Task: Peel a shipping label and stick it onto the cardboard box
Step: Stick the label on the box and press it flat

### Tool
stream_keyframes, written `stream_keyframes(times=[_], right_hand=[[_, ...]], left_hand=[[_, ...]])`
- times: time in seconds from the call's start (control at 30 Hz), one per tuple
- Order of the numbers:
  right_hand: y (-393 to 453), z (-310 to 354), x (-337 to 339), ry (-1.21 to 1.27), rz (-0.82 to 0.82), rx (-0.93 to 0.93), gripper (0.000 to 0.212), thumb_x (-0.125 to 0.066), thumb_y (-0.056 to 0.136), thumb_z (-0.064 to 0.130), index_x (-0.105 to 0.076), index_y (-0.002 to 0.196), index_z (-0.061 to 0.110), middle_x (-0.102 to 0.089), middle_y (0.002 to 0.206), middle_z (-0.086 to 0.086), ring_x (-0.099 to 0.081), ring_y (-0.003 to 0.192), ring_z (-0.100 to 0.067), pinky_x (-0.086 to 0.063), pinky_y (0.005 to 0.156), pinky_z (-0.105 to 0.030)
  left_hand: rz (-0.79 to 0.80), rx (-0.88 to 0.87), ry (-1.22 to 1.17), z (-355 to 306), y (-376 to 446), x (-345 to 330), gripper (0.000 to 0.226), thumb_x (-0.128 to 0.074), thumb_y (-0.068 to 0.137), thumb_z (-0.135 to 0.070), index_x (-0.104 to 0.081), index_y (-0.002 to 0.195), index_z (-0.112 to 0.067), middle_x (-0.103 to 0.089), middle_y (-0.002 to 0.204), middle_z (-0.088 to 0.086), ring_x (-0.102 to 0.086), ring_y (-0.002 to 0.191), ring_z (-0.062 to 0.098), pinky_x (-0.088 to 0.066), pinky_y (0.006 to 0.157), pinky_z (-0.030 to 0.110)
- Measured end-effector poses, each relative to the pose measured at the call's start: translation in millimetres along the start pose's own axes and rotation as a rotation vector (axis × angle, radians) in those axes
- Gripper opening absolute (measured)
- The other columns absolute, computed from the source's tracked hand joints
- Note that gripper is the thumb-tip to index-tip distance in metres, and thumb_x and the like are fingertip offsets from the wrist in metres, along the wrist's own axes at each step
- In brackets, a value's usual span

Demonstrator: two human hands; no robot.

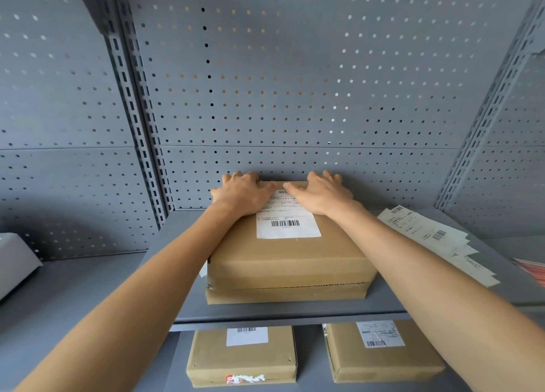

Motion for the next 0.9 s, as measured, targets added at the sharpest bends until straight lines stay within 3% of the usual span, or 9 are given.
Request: stream_keyframes(times=[0.27, 0.67, 0.9], right_hand=[[-2, 4, -1, -0.018, -0.007, -0.021, 0.092, -0.035, 0.083, 0.083, -0.036, 0.149, 0.019, -0.031, 0.158, -0.009, -0.022, 0.147, -0.033, -0.042, 0.103, -0.061], [-5, 0, 0, 0.018, -0.009, 0.027, 0.071, -0.033, 0.096, 0.065, -0.04, 0.147, 0.017, -0.034, 0.157, -0.01, -0.024, 0.146, -0.034, -0.04, 0.106, -0.056], [-6, -1, 1, 0.057, 0.008, 0.024, 0.058, -0.032, 0.1, 0.051, -0.041, 0.146, 0.017, -0.035, 0.154, -0.01, -0.025, 0.145, -0.034, -0.037, 0.109, -0.058]], left_hand=[[0.001, -0.002, 0.072, -4, -1, -2, 0.074, -0.04, 0.089, -0.078, -0.052, 0.139, -0.025, -0.047, 0.144, 0.008, -0.032, 0.142, 0.03, -0.042, 0.103, 0.056], [-0.004, -0.021, -0.013, 2, 0, 0, 0.048, -0.042, 0.1, -0.044, -0.051, 0.145, -0.03, -0.048, 0.145, 0.01, -0.033, 0.142, 0.033, -0.04, 0.105, 0.06], [-0.007, -0.031, -0.071, 6, 4, 0, 0.044, -0.041, 0.1, -0.03, -0.055, 0.141, -0.032, -0.05, 0.143, 0.01, -0.034, 0.14, 0.035, -0.039, 0.107, 0.064]])
Point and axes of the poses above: each hand's wrist, its own y-axis towards the middle knuckle, its own x-axis out of the back of the hand, z = x × y, the point moved 5 cm from there along y, towards the middle knuckle
